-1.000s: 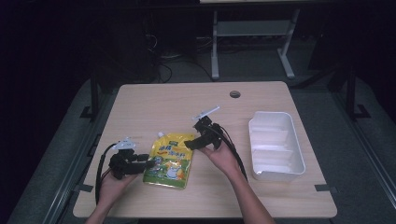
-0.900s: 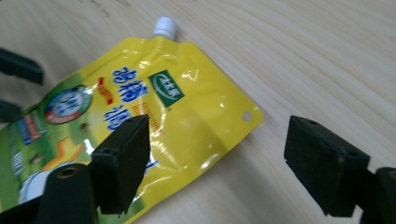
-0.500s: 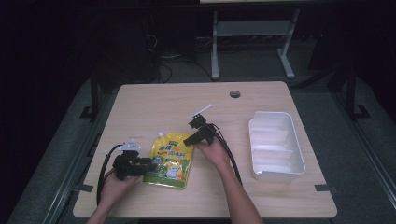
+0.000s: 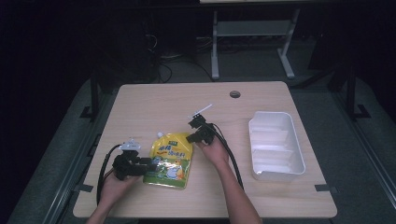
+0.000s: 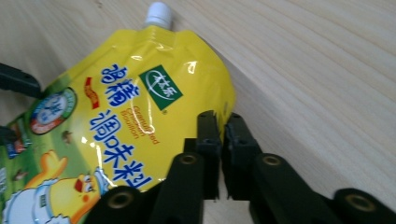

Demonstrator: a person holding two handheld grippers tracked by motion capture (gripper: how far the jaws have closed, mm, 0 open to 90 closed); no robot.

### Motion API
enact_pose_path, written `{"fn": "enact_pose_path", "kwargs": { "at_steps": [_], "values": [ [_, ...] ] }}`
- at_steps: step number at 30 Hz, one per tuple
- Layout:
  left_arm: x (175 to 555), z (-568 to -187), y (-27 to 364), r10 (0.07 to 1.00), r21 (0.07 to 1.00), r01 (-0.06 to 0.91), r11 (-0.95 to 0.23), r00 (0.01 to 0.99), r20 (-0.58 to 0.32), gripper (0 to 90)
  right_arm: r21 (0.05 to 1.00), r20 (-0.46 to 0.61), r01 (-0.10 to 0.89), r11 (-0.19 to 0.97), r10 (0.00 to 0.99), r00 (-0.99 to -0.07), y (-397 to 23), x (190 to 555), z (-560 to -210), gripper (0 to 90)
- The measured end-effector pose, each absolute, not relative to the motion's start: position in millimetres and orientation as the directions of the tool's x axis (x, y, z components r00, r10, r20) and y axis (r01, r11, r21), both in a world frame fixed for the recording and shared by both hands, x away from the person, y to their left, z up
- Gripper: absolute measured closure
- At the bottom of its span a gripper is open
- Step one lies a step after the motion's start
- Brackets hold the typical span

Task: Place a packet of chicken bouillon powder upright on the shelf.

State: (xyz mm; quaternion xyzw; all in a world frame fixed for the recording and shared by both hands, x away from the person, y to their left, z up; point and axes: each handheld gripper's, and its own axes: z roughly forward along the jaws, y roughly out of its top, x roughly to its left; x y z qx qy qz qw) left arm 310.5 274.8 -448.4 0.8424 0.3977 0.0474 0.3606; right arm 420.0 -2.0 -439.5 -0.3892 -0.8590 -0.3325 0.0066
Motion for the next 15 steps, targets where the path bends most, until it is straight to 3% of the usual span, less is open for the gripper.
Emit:
{"fn": "enact_pose_path", "kwargs": {
  "at_steps": [15],
  "values": [
    [311,-435,301,0.734,0.709,0.645,-0.286,0.623,-0.271,35.2,0.665,0.23,0.572,0.48,0.597,-0.768,-13,399,-405,89.8]
  ]
}}
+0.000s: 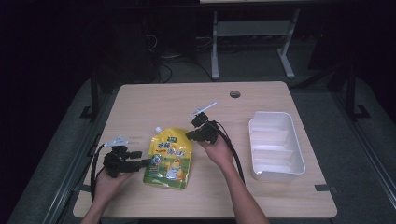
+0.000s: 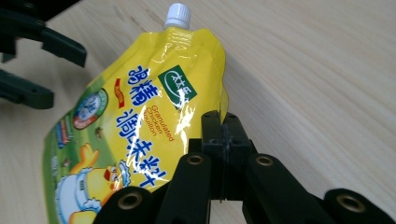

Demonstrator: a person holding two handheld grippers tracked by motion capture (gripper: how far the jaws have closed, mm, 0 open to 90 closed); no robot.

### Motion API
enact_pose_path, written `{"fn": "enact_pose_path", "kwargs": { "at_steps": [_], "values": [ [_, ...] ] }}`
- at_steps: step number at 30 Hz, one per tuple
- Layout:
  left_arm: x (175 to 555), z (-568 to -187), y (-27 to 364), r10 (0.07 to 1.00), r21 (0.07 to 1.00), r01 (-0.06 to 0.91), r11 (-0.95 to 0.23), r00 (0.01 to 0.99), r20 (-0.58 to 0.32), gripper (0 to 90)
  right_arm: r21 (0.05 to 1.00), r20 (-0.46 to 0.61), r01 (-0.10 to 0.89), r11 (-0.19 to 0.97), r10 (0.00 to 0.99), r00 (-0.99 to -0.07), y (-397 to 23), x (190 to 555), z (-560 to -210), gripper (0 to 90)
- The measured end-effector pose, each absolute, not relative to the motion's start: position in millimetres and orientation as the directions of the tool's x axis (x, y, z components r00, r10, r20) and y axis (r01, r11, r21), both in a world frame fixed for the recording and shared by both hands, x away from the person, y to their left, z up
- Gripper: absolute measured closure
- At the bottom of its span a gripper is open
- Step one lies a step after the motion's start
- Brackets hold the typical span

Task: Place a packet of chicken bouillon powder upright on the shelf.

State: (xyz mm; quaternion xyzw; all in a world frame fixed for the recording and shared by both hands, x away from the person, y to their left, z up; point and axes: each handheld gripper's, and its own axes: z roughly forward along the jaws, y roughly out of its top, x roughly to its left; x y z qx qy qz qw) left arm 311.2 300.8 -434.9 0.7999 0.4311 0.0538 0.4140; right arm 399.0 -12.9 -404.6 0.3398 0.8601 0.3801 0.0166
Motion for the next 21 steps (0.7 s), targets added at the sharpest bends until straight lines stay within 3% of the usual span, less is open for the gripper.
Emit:
{"fn": "enact_pose_path", "kwargs": {
  "at_steps": [13,21],
  "values": [
    [310,-426,301,0.712,0.744,0.612,-0.269,0.646,-0.275,27.5,0.765,0.141,0.422,0.487,0.513,-0.847,-19,363,-368,89.8],
    [310,-425,302,0.68,0.747,0.62,-0.239,0.656,-0.327,24.8,0.805,0.104,0.333,0.491,0.436,-0.894,-20,344,-350,89.8]
  ]
}}
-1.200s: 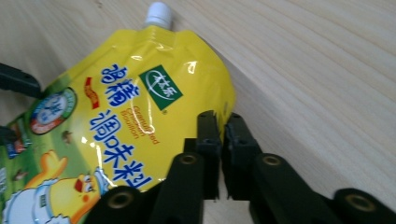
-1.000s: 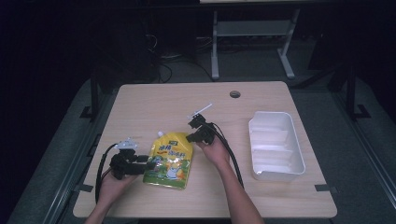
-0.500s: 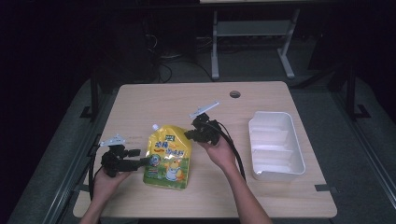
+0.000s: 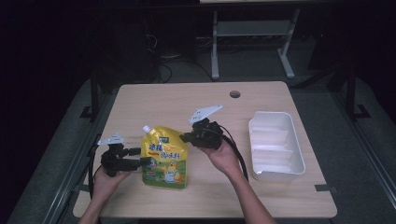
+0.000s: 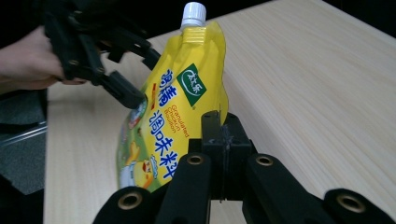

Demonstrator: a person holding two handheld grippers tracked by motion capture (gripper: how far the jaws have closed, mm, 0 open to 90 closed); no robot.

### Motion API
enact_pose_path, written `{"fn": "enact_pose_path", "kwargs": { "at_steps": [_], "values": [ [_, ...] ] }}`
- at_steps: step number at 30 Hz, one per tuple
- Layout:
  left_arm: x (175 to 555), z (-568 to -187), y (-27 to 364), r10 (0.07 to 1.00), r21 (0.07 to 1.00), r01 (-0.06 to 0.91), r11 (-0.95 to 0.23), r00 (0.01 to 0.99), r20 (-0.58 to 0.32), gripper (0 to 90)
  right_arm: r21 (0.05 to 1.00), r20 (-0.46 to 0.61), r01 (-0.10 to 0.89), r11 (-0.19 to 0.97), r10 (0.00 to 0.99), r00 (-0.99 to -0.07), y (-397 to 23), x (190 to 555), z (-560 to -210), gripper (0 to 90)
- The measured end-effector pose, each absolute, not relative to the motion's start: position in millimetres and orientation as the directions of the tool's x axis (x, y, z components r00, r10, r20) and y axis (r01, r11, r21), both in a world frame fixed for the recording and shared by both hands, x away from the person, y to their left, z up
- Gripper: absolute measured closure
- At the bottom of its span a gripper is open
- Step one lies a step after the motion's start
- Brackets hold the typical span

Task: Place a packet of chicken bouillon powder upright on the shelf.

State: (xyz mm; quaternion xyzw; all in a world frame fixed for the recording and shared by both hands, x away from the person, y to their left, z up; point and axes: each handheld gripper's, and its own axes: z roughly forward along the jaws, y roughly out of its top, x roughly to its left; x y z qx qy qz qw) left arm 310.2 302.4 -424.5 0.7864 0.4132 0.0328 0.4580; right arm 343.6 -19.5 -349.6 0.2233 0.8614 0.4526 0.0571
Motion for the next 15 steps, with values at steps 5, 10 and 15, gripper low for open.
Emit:
{"fn": "enact_pose_path", "kwargs": {
  "at_steps": [5,10,15],
  "values": [
    [309.8,-422.9,304.1,0.629,0.756,0.613,-0.231,0.687,-0.365,32.3,0.817,0.073,0.281,0.503,0.394,-0.916,-17.1,333.5,-339.8,89.8],
    [307.4,-420.2,304.0,0.59,0.768,0.597,-0.233,0.714,-0.376,46.8,0.821,0.06,0.264,0.506,0.384,-0.921,-16.1,331.9,-337.3,89.7],
    [303.9,-416.5,303.1,0.573,0.788,0.563,-0.25,0.741,-0.348,58.5,0.822,0.069,0.271,0.501,0.385,-0.92,-16.6,332.4,-337.8,89.7]
  ]
}}
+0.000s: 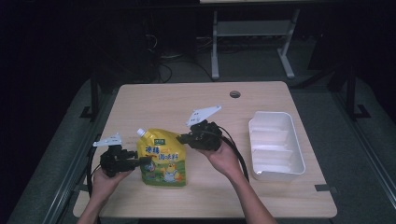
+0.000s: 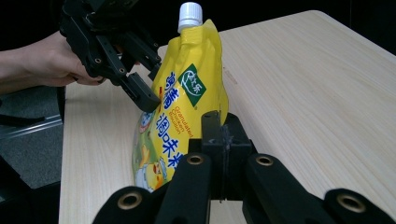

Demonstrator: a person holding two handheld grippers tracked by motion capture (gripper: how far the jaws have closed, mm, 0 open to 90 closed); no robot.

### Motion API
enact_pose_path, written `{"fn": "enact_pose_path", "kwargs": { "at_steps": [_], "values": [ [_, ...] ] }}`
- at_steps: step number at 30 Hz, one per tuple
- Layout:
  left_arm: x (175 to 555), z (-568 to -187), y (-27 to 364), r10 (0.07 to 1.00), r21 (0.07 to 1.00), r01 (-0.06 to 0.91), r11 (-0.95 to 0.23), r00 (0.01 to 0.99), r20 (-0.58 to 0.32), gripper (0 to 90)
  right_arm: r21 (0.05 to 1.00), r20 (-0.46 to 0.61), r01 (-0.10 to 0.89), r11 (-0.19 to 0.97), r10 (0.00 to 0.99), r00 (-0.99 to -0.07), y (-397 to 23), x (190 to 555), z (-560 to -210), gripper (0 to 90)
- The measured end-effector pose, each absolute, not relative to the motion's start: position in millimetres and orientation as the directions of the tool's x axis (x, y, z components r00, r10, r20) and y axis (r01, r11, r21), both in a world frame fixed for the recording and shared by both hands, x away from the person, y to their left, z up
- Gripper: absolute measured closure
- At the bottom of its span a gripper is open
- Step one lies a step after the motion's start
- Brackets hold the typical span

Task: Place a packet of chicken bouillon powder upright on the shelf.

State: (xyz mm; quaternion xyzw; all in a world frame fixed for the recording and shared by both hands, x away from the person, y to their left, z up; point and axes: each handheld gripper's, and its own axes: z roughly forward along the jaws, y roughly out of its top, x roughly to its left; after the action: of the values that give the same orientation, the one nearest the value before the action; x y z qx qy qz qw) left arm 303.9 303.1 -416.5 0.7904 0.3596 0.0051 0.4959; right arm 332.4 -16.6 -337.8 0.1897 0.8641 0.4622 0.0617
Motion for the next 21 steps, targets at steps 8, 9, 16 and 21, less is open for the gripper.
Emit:
{"fn": "enact_pose_path", "kwargs": {
  "at_steps": [8,9,16,21],
  "values": [
    [303,-416,308,0.541,0.793,0.558,-0.243,0.757,-0.367,74.3,0.824,0.08,0.278,0.494,0.384,-0.92,-20,333,-337,89.6],
    [303,-416,308,0.537,0.792,0.559,-0.245,0.758,-0.369,75.8,0.825,0.085,0.281,0.491,0.383,-0.92,-20,333,-338,89.5],
    [300,-414,308,0.519,0.8,0.526,-0.288,0.788,-0.331,81.9,0.828,0.139,0.305,0.471,0.356,-0.924,-23,337,-340,82.8],
    [298,-412,306,0.509,0.81,0.505,-0.299,0.802,-0.312,82.6,0.81,0.235,0.371,0.454,0.328,-0.915,-27,345,-355,72.4]
  ]
}}
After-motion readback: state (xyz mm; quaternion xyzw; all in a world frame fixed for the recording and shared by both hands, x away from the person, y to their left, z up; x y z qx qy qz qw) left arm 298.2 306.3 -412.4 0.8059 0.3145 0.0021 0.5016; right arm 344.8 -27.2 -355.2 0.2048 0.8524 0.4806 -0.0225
